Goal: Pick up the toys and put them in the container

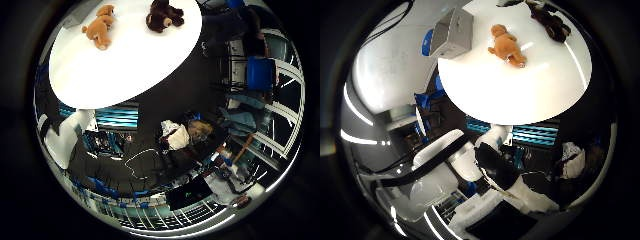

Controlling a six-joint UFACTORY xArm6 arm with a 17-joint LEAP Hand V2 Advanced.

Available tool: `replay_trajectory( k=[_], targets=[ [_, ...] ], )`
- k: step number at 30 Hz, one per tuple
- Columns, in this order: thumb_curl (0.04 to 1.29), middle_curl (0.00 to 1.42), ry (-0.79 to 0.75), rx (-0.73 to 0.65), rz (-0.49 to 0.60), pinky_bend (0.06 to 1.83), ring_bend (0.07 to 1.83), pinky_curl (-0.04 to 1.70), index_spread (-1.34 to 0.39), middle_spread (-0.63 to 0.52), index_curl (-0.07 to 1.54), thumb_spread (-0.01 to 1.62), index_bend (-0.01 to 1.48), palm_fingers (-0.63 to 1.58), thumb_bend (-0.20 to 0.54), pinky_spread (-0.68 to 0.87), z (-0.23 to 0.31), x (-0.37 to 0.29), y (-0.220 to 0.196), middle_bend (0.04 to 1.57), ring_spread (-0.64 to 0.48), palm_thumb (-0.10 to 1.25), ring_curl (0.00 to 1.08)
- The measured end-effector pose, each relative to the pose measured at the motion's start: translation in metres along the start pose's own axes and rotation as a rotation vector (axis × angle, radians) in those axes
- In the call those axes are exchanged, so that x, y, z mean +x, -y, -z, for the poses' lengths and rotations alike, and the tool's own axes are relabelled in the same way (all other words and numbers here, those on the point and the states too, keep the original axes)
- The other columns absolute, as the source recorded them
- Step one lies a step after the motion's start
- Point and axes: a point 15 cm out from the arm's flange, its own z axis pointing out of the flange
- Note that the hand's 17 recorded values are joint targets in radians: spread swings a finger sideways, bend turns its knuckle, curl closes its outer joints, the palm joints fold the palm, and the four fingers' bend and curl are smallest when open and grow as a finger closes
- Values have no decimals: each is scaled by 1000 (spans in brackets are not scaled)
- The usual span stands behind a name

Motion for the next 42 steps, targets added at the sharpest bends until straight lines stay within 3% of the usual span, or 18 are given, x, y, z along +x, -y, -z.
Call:
replay_trajectory(
  k=[10, 20, 30, 42],
  targets=[
    [272, 326, -110, 41, 166, 461, 321, 272, -394, 10, 276, 1198, 160, 145, -13, 409, 8, -10, 50, 197, 194, 551, 223],
    [293, 314, -340, 80, 306, 453, 309, 281, -404, -2, 277, 1182, 164, 109, -13, 416, 35, -10, 96, 183, 192, 630, 235],
    [326, 305, -467, 107, 444, 485, 304, 301, -409, 9, 264, 1146, 157, 22, -21, 386, -12, -3, 147, 188, 190, 649, 248],
    [332, 304, -440, 97, 553, 478, 294, 305, -409, 11, 268, 1137, 169, 16, -20, 379, -96, -29, 173, 185, 190, 631, 257]
  ],
)
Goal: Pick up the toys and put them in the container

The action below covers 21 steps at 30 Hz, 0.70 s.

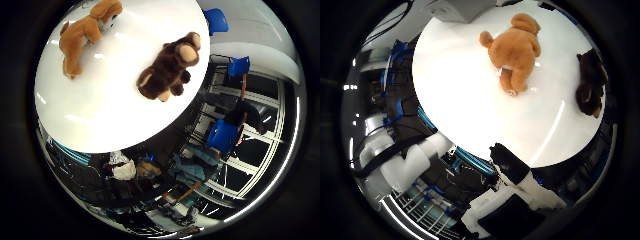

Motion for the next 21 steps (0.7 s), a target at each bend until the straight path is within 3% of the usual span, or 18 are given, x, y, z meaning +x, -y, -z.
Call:
replay_trajectory(
  k=[8, 21],
  targets=[
    [336, 301, 33, -10, 17, 467, 285, 304, -411, 11, 277, 1129, 165, 27, -20, 379, -24, -15, 21, 186, 190, 637, 260],
    [348, 295, -49, 79, 25, 459, 285, 309, -417, 11, 281, 1116, 168, 28, -21, 380, -28, 15, 54, 183, 174, 655, 264]
  ],
)
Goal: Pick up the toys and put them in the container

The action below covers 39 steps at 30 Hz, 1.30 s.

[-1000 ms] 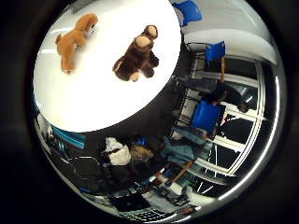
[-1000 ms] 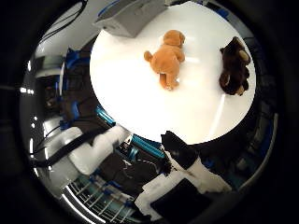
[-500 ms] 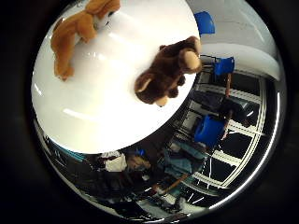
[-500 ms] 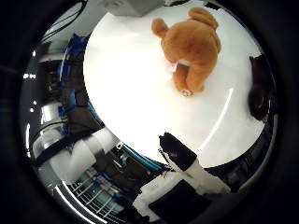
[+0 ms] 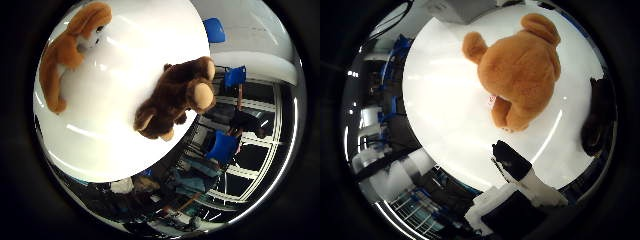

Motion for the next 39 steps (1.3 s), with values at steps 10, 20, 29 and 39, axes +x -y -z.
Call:
replay_trajectory(
  k=[10, 20, 29, 39],
  targets=[
    [349, 292, 62, -21, 2, 454, 282, 306, -419, -2, 285, 1111, 172, 37, -21, 379, -38, -12, 12, 182, 174, 660, 266],
    [349, 331, 82, -35, -8, 373, 312, 280, -425, -99, 279, 1110, 161, 258, -21, 379, -49, -11, 20, 275, 108, 661, 267],
    [343, 383, 85, -50, 5, 361, 610, 241, -441, -245, 291, 1110, 187, 658, -21, 135, -50, -11, 14, 420, -199, 644, 318],
    [364, 645, 152, -103, -13, 897, 1025, 408, -416, -292, 539, 1119, 501, 1285, -13, -538, -55, -16, -15, 900, -316, 707, 511]
  ],
)
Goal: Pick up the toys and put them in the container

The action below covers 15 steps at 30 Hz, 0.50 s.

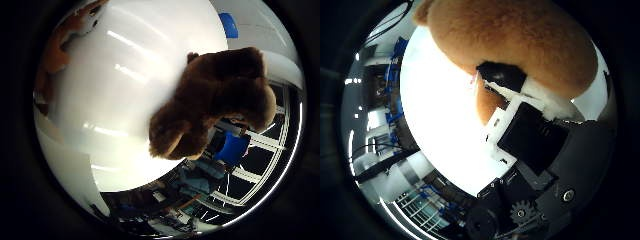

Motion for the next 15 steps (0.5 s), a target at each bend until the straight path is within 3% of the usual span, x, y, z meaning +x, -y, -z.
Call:
replay_trajectory(
  k=[8, 15],
  targets=[
    [423, 824, 38, 29, -21, 1277, 1306, 653, -358, -236, 842, 1111, 899, 1120, -4, -327, 22, 0, -11, 1180, -260, 855, 660],
    [487, 881, 53, 88, -47, 1350, 1352, 794, -297, -201, 920, 1037, 1019, 1061, -10, -240, 66, -3, -16, 1277, -251, 1021, 742]
  ],
)
